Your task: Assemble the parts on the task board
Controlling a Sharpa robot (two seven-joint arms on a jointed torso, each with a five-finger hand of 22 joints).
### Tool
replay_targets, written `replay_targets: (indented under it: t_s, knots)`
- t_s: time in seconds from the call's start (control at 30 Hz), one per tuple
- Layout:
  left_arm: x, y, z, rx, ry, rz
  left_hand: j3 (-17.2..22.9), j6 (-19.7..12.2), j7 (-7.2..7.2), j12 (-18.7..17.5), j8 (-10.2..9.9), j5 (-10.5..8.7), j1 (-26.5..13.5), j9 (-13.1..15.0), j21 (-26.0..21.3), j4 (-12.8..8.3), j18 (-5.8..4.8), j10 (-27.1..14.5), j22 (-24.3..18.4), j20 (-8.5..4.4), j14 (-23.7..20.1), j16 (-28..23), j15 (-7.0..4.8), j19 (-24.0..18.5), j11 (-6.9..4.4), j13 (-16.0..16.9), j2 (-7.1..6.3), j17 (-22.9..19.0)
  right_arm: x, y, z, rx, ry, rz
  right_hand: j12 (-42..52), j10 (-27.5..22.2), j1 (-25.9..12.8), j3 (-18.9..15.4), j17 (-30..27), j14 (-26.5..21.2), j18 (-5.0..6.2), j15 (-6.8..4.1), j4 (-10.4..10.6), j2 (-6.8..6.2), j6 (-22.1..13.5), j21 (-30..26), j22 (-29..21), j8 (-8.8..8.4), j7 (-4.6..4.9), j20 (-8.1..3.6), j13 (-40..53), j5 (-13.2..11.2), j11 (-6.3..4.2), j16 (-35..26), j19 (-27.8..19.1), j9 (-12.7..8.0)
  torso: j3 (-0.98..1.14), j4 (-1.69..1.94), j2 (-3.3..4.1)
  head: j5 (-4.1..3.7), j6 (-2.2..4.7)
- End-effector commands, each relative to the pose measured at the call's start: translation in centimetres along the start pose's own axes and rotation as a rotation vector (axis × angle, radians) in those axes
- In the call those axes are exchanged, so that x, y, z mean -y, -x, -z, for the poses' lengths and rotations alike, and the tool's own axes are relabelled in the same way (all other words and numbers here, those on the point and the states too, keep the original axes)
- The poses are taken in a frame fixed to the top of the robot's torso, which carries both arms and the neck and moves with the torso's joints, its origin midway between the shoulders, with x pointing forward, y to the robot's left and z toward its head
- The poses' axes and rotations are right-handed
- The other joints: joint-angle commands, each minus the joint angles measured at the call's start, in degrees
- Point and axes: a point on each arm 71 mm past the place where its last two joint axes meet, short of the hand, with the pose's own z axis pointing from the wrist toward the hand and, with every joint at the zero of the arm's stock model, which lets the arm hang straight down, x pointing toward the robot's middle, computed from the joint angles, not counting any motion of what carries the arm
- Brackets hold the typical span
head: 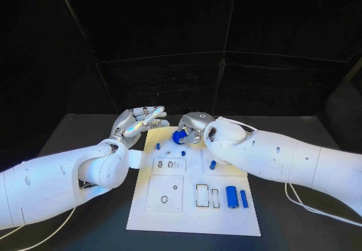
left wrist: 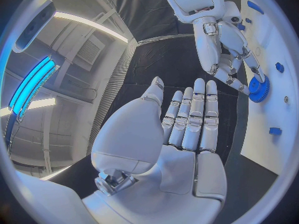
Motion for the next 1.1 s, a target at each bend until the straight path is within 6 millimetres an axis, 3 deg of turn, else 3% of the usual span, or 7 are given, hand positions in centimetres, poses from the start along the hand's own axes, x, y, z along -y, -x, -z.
replay_targets:
  t_s: [0.03, 0.23, 0.33, 0.73, 0.9, 1.1]
  knots:
    - [0.1, -0.2, -0.1, -0.014, -0.007, 0.002, 0.03, 0.27, 0.04, -0.37, -0.21, 0.34, 0.16, -0.06, -0.26, -0.4, 0.86, 0.12, -0.05, 0.03, 0.35, -0.25, 0.03, 0.56, -0.11, -0.04, 0.35, 0.09, 0.0, -0.1, -0.1, -0.024, -0.003, 0.019, -0.49, -0.31, -0.82, 0.4, 7.47, 4.46, -0.95, 0.26, 0.03, -0.06, 0.67, 0.12, 7.61, -0.66, -0.49, 0.16, -0.3, -0.62, 0.31, 0.0, 0.73, -0.08, 0.01, -0.02, -0.01, -0.01, -0.17]
    - [0.1, -0.2, -0.1, -0.014, -0.004, 0.002, 0.03, 0.28, 0.04, -0.38, -0.22, 0.34, 0.16, -0.06, -0.26, -0.42, 0.86, 0.12, -0.06, 0.03, 0.36, -0.27, 0.03, 0.56, -0.11, -0.04, 0.37, 0.09, 0.1, -0.3, -0.2, -0.036, -0.016, 0.023, -1.75, -1.16, -3.26, -0.41, 7.27, 4.41, -0.91, 1.19, 0.75, -2.04, -3.6, 0.03, 7.43, -3.86, 0.67, 0.97, -1.37, -1.35, 1.41, -0.13, 0.57, -0.21, 0.01, -0.02, 0.01, 0.09, -0.22]
    - [0.1, -0.2, -0.1, -0.015, -0.004, 0.003, 0.03, 0.28, 0.04, -0.38, -0.22, 0.34, 0.16, -0.06, -0.26, -0.42, 0.86, 0.12, -0.06, 0.03, 0.36, -0.27, 0.03, 0.56, -0.11, -0.04, 0.37, 0.09, 0.1, -0.3, -0.2, -0.038, -0.021, 0.024, -2.03, -1.38, -4.32, -1.18, 7.22, 4.4, -0.9, 1.45, 1.29, -2.66, -4.45, 0.0, 7.39, -4.45, 0.93, 1.26, -1.59, -1.65, 1.68, -0.16, 0.52, -0.16, -0.01, 0.0, 0.01, 0.1, -0.22]
    - [0.1, -0.2, 0.0, -0.013, -0.002, 0.002, 0.04, 0.27, 0.07, -0.4, -0.24, 0.34, 0.18, -0.06, -0.27, -0.45, 0.86, 0.12, -0.07, 0.02, 0.37, -0.28, 0.03, 0.58, -0.1, -0.05, 0.4, 0.09, 0.2, -0.5, -0.3, -0.062, -0.033, 0.029, -2.21, -1.66, -6.75, -3.2, 7.18, 4.38, -0.84, 1.92, 3.62, -3.14, -5.58, -0.09, 7.22, -4.5, 1.35, 1.82, -1.67, -1.89, 2.15, -0.19, 0.37, -0.01, 0.01, 0.05, -0.04, -0.12, -0.22]
    - [0.1, -0.1, 0.0, -0.013, -0.002, 0.001, 0.04, 0.27, 0.08, -0.41, -0.25, 0.34, 0.19, -0.06, -0.27, -0.46, 0.86, 0.12, -0.07, 0.02, 0.37, -0.29, 0.03, 0.58, -0.1, -0.05, 0.41, 0.09, 0.4, -0.4, -0.2, -0.048, -0.032, 0.017, -1.95, -1.5, -8.0, -3.9, 7.29, 4.4, -0.85, 1.93, 5.1, -2.76, -5.08, -0.08, 7.29, -4.34, 1.28, 1.88, -1.38, -1.48, 2.13, -0.15, 0.41, 0.11, 0.01, 0.04, -0.04, -0.14, -0.16]
    - [0.2, 0.1, 0.0, -0.008, -0.003, -0.001, 0.08, 0.25, 0.13, -0.47, -0.31, 0.34, 0.27, -0.07, -0.28, -0.56, 0.86, 0.09, -0.1, 0.02, 0.39, -0.34, 0.03, 0.6, -0.07, -0.06, 0.5, 0.1, 1.5, 0.5, 1.1, 0.032, -0.021, -0.047, -0.09, -0.14, -8.17, -4.05, 7.8, 4.52, -0.97, 1.9, 5.65, -2.38, -4.72, 0.12, 7.82, -4.26, 1.2, 1.87, 0.46, -1.16, 2.07, 0.07, 0.81, 0.16, 0.07, -0.25, -0.17, 0.03, 0.03]
